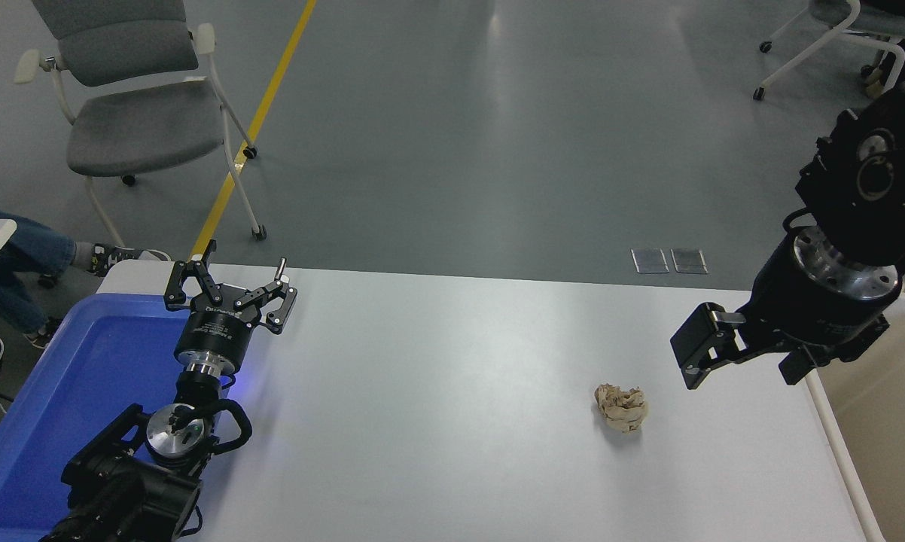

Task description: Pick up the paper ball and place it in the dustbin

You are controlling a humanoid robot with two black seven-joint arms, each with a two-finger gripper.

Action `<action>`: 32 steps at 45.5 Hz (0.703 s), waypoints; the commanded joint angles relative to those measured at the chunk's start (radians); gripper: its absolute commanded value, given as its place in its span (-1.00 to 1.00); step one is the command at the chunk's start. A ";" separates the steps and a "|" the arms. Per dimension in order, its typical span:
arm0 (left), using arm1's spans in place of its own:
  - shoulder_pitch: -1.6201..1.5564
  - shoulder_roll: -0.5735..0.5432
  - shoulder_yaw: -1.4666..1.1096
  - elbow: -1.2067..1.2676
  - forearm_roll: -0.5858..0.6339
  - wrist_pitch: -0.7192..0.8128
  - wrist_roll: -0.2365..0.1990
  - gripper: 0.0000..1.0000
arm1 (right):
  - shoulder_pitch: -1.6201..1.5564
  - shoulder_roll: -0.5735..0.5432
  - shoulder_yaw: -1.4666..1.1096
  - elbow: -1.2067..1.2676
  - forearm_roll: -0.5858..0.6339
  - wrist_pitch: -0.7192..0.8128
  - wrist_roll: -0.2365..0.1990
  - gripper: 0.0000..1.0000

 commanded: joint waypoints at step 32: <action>0.000 -0.020 0.000 0.000 -0.002 -0.003 0.000 0.98 | 0.004 -0.001 -0.006 -0.001 0.004 -0.002 0.001 1.00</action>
